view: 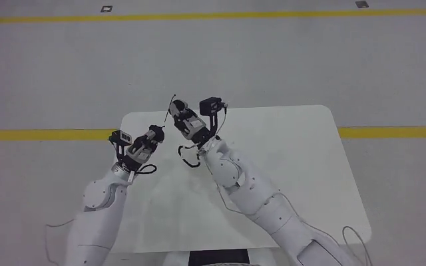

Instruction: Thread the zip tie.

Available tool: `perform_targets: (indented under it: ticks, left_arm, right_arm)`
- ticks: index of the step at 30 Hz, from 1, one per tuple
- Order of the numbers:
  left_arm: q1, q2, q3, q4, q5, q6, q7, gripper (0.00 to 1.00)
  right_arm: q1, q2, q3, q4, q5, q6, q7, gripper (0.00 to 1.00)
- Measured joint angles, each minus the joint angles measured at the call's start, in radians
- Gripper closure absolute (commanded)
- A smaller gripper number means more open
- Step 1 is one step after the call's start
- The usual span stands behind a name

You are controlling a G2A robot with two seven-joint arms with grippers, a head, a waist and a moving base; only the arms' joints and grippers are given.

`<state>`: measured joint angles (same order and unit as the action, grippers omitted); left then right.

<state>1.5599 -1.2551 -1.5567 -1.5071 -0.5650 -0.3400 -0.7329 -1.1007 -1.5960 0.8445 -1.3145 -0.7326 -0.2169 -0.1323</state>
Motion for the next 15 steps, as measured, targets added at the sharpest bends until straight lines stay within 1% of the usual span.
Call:
perform_targets:
  ticks: [5,7,10,15]
  left_arm:
    - [0.0,0.0,0.0,0.0,0.0,0.0,0.0,1.0]
    - [0.0,0.0,0.0,0.0,0.0,0.0,0.0,1.0]
    - [0.0,0.0,0.0,0.0,0.0,0.0,0.0,1.0]
    - [0.0,0.0,0.0,0.0,0.0,0.0,0.0,1.0]
  right_arm:
    - [-0.002,0.001,0.0,-0.004,-0.01,0.004,-0.001,1.0]
    - [-0.008,0.002,-0.001,-0.011,-0.039,0.01,-0.009,1.0]
    - [-0.007,0.004,-0.01,-0.004,-0.124,0.025,-0.022,1.0]
    - [-0.004,-0.001,-0.02,0.021,-0.159,0.027,-0.041,1.0]
